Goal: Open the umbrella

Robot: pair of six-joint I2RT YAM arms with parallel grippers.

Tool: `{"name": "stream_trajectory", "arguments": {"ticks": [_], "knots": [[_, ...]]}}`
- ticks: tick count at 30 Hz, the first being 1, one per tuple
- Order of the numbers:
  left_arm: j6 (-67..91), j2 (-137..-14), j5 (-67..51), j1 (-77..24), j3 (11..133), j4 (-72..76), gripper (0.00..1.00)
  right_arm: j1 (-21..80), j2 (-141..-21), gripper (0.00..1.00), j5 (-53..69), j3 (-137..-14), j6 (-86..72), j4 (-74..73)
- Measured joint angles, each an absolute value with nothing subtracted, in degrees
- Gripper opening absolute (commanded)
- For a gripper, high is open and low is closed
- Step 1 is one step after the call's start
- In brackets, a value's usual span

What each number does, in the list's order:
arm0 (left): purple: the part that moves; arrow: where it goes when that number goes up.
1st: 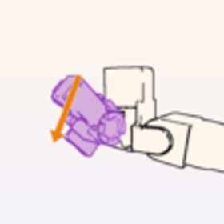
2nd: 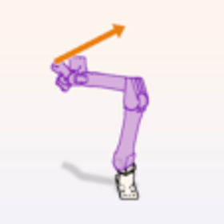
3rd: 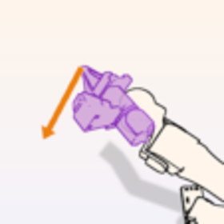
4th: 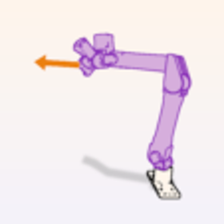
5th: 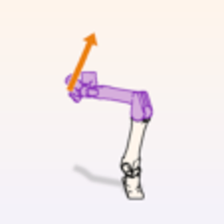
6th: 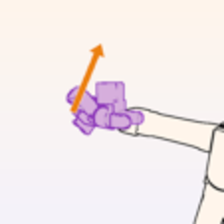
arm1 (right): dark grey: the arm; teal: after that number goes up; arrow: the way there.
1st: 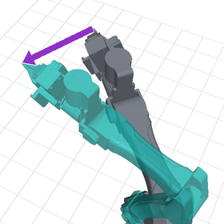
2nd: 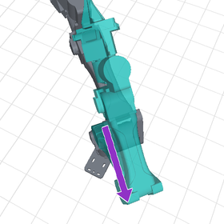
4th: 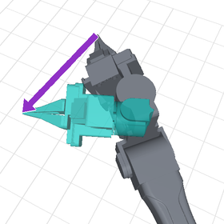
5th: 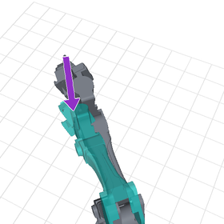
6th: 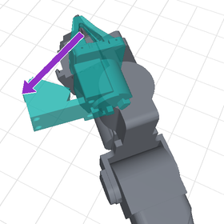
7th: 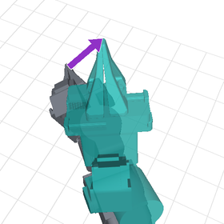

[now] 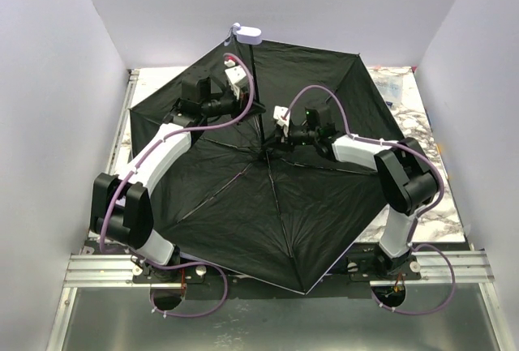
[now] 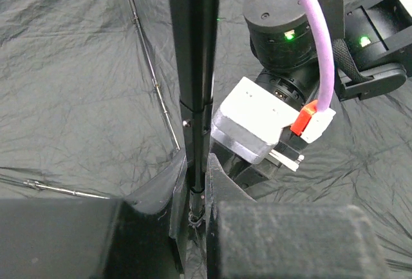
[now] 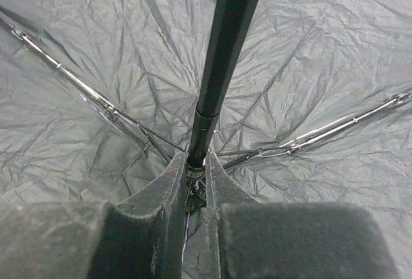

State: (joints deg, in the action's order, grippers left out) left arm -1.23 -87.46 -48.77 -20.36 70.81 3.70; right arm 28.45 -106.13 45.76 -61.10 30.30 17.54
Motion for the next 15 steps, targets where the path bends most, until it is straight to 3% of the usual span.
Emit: {"name": "stream_trajectory", "arguments": {"ticks": [15], "knots": [[3.01, -88.66, -49.74, -18.24, 70.11, 8.40, 0.00, 30.35, -109.89, 0.13, 44.80, -64.38, 26.48, 19.00]]}}
